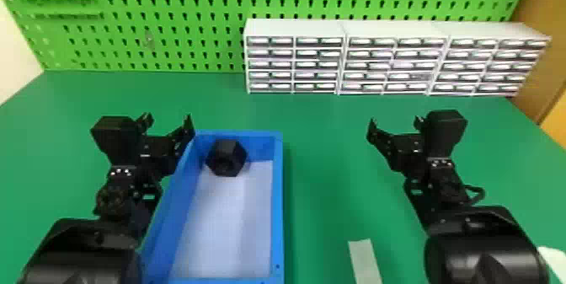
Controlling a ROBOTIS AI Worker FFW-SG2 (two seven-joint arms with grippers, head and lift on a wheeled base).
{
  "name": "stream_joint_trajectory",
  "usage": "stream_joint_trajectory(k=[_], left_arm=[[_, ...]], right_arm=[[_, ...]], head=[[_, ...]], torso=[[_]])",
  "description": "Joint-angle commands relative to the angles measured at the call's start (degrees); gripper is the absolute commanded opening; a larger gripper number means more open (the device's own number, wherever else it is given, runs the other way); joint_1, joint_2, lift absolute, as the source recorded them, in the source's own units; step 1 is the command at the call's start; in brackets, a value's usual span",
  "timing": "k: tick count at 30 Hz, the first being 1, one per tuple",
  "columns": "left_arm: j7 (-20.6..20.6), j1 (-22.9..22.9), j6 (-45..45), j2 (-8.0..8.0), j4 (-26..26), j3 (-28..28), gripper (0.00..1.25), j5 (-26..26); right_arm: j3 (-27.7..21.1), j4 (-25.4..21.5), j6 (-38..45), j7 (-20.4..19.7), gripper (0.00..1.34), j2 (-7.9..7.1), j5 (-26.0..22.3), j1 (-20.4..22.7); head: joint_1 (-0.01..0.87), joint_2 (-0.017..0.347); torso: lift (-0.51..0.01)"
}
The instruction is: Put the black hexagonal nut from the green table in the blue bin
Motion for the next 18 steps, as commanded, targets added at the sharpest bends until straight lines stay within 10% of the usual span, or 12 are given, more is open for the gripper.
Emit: stream_joint_trajectory(k=[1,18], left_arm=[[0.0,0.01,-0.02,0.0,0.06,0.0,0.81,0.07],[0.0,0.1,-0.02,0.0,0.06,-0.09,0.81,0.16]], right_arm=[[0.0,0.0,0.05,-0.03,1.08,-0.01,-0.07,0.0],[-0.09,0.0,0.13,0.06,1.08,0.08,-0.25,0.0]], head=[[0.686,0.052],[0.686,0.052]], torso=[[-0.097],[-0.097]])
